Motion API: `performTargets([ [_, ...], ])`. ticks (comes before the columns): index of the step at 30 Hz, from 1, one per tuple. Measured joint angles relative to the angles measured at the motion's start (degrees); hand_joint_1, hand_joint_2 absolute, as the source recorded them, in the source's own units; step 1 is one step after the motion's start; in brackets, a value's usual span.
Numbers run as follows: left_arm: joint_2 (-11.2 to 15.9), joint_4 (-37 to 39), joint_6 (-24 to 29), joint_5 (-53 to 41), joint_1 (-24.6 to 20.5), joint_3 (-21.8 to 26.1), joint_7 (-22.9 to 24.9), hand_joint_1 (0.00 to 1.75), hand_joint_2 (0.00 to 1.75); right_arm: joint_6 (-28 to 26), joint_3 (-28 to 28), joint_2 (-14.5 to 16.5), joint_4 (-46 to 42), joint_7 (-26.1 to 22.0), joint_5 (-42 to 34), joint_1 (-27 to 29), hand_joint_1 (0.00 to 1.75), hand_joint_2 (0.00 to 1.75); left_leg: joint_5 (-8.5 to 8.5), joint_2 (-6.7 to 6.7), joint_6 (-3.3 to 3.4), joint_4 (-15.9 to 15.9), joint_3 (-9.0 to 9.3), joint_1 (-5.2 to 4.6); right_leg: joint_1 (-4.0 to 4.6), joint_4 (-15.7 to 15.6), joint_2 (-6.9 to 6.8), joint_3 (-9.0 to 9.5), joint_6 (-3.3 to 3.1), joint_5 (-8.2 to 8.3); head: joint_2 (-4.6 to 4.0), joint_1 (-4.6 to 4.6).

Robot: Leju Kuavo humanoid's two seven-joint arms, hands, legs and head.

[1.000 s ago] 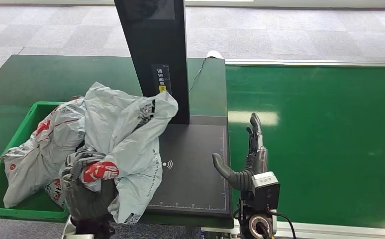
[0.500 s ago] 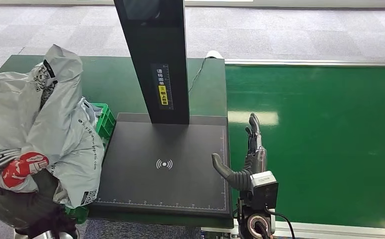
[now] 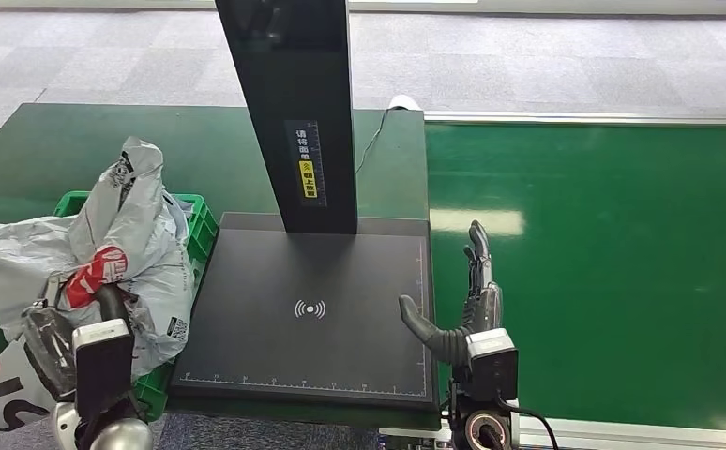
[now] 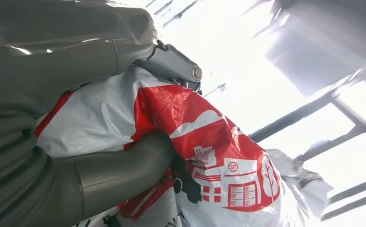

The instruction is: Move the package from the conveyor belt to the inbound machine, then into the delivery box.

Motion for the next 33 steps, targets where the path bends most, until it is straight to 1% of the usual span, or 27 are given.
performTargets([
  [3, 0.7, 4.1, -2.2, 0.0, -1.2, 0.5, 3.9, 1.75, 1.75, 0.5, -0.1, 0.0, -0.4, 0.3, 0.6, 0.2, 0.00, 1.75, 0.00, 0.03, 0.00, 0.0, 0.01, 0.00, 0.00, 0.0, 0.02, 0.01, 0.00, 0.00, 0.00, 0.01],
  [7, 1.7, 8.8, -3.2, -0.1, -3.0, 1.9, 6.8, 1.75, 1.75, 1.1, -0.2, 0.0, -0.6, 0.7, 1.1, 0.4, 0.00, 1.75, 0.00, 0.03, 0.00, 0.0, 0.02, 0.00, 0.00, 0.0, 0.02, 0.02, 0.00, 0.01, 0.00, -0.01],
  [13, 3.2, 14.2, -1.7, -2.0, -5.7, 4.3, 8.7, 1.75, 1.75, 1.8, -0.2, 0.1, -0.6, 1.0, 1.5, 0.4, 0.00, 1.75, 0.00, 0.03, 0.00, 0.0, 0.05, 0.00, 0.00, 0.0, 0.02, 0.05, -0.01, 0.01, 0.00, 0.00],
  [20, 4.7, 20.5, 1.9, -7.9, -8.9, 8.8, 11.5, 1.75, 1.75, 2.7, 0.0, 0.1, -0.6, 1.4, 1.5, 0.4, 0.00, 1.75, 0.01, 0.07, -0.01, 0.0, 0.16, 0.01, 0.01, 0.0, 0.05, 0.13, -0.02, 0.01, 0.00, 0.00],
  [23, 4.9, 22.3, 2.2, -9.7, -9.8, 9.9, 12.5, 1.75, 1.75, 2.9, 0.2, 0.1, -0.6, 1.5, 1.5, 0.4, 0.00, 1.75, -0.03, 0.02, -0.01, 0.0, 0.28, 0.01, 0.01, 0.0, 0.03, 0.32, -0.07, -0.03, 0.00, 0.01],
  [27, 5.0, 23.9, 2.2, -10.2, -10.8, 11.0, 12.7, 1.75, 1.75, 3.0, 0.4, 0.1, -0.6, 1.6, 1.5, 0.4, 0.00, 1.75, -0.16, 0.05, 0.06, -0.1, 0.55, 0.06, 0.02, 0.0, 0.07, 0.54, -0.19, -0.03, 0.00, 0.00],
  [30, 5.1, 24.8, 2.2, -10.4, -11.3, 11.5, 12.9, 1.75, 1.75, 3.0, 0.4, 0.1, -0.6, 1.6, 1.5, 0.4, 0.00, 1.75, -0.05, 0.07, -0.01, -0.3, 0.74, 0.08, 0.03, 0.0, 0.08, 0.63, -0.31, 0.05, 0.00, 0.00],
  [33, 5.2, 25.9, 0.6, -12.2, -11.9, 11.8, 14.6, 1.75, 1.75, 3.3, 0.5, 0.1, -0.6, 1.8, 1.5, 0.3, 0.00, 1.75, 0.10, 0.00, -0.07, -0.4, 0.91, 0.08, 0.02, 0.0, 0.04, 0.75, -0.37, 0.07, 0.00, 0.00],
])
